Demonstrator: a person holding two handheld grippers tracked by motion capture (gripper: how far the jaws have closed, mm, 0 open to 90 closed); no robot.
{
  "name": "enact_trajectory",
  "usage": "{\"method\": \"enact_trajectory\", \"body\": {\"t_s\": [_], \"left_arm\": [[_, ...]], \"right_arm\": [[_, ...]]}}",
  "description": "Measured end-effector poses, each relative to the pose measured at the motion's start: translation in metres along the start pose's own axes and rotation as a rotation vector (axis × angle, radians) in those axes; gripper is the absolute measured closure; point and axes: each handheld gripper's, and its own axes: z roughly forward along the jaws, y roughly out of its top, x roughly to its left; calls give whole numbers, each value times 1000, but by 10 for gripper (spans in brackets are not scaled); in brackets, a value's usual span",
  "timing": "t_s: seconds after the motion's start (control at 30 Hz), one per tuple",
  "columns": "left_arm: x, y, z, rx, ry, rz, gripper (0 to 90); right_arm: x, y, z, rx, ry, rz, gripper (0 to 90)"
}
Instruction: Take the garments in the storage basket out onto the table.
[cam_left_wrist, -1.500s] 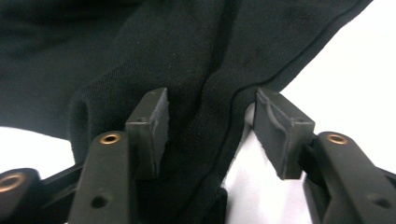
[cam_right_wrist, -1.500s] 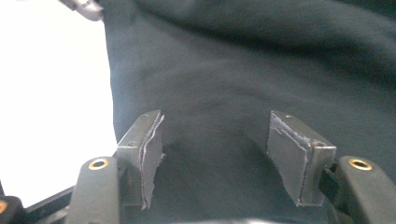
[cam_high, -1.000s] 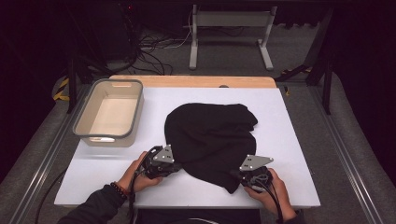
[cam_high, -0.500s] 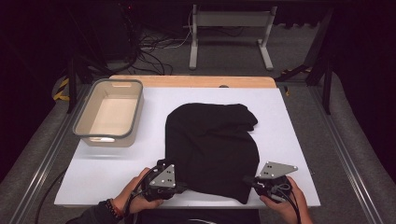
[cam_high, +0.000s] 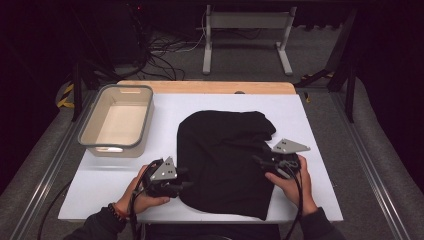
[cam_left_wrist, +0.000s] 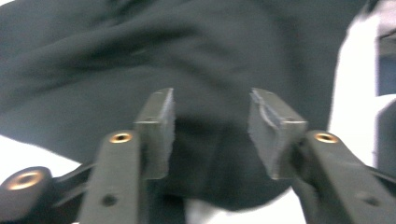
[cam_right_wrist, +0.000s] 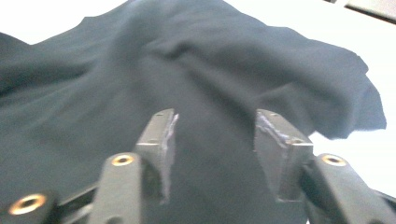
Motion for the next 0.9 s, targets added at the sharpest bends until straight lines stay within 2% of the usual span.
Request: {"method": "enact_trajectory", "body": {"t_s": [0.03,0.07,0.1,0.13,0.17,0.2,0.23,0.27,0.3,0.37,0.4,0.43,0.47,0.57,0.6,0.67,0.73,0.8,0.9], "left_arm": [[8,0,8,16,2,-16,422],[12,0,12,25,18,-17,422],[19,0,18,35,31,-38,404],[27,0,27,46,30,-55,366],[31,-1,31,54,29,-77,366],[31,-1,31,54,29,-77,360],[38,-1,39,69,13,-111,350],[38,-1,39,69,13,-111,348],[40,-2,44,84,21,-111,347],[44,-3,48,71,3,-130,340],[44,-2,49,70,6,-126,363],[44,-2,49,70,6,-126,371],[44,-2,48,66,0,-126,411],[42,-3,46,66,-21,-114,505],[42,-3,46,66,-21,-114,556],[40,-2,45,67,-45,-101,635],[39,-2,45,73,-61,-94,728],[39,-2,45,73,-65,-96,756],[38,-2,43,81,-60,-81,853]], "right_arm": [[-10,4,21,41,-30,-1,426],[-10,4,21,41,-30,-1,426],[-13,5,27,51,-43,3,415],[-19,4,40,84,-43,20,408],[-21,3,44,101,-53,18,408],[-25,2,48,121,-80,16,408],[-29,0,51,135,-88,31,409],[-29,0,51,135,-88,31,409],[-37,-4,57,158,-93,56,418],[-40,-5,58,159,-87,71,427],[-42,-5,57,164,-89,85,479],[-42,-5,57,164,-89,85,479],[-43,-5,57,167,-87,81,565],[-44,-5,56,167,-85,80,654],[-44,-5,56,167,-85,80,654],[-43,-5,54,171,-93,71,731],[-43,-5,52,181,-90,56,844],[-44,-5,52,189,-79,63,856],[-47,-8,49,177,-60,81,879]]}}
